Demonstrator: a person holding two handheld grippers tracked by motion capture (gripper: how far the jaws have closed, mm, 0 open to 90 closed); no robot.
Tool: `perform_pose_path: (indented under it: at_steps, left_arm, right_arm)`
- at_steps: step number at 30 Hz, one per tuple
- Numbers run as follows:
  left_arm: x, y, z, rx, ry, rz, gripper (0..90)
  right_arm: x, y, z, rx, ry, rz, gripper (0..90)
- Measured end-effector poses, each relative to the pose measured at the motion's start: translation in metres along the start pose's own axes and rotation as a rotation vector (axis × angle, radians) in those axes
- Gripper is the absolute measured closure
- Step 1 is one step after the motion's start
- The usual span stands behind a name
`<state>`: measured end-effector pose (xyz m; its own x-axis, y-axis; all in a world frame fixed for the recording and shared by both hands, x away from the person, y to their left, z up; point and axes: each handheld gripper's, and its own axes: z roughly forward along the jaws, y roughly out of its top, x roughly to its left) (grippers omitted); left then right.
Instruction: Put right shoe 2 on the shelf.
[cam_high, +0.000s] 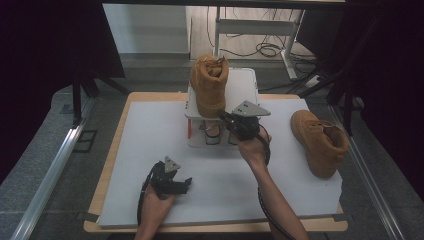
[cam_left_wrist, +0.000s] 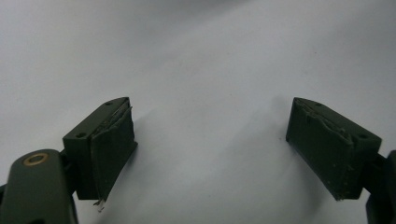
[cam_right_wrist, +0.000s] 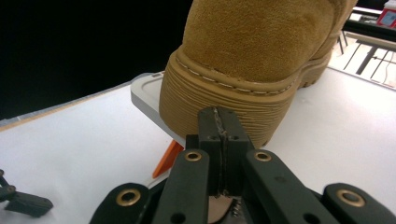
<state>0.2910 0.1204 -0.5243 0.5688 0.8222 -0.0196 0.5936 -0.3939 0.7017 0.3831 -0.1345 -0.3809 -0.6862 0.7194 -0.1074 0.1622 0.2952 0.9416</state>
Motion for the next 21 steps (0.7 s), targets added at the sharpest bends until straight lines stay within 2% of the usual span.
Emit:
perform_pose_path:
  at_steps: [14,18,19,21]
  left_arm:
    - [0.0,0.0,0.0,0.0,0.001,0.0,15.3]
    - [0.0,0.0,0.0,0.0,0.002,0.0,15.4]
    - [0.0,0.0,0.0,0.0,0.001,0.0,15.4]
    - [0.0,0.0,0.0,0.0,0.002,0.0,15.4]
  right_arm:
    - [0.012,0.005,0.016,-0.003,0.023,0.006,88.8]
    - [0.013,0.006,0.015,0.008,0.031,0.004,83.3]
    - [0.015,0.006,0.015,0.01,0.022,-0.012,78.7]
    - [0.016,0.006,0.014,0.009,0.018,-0.015,77.4]
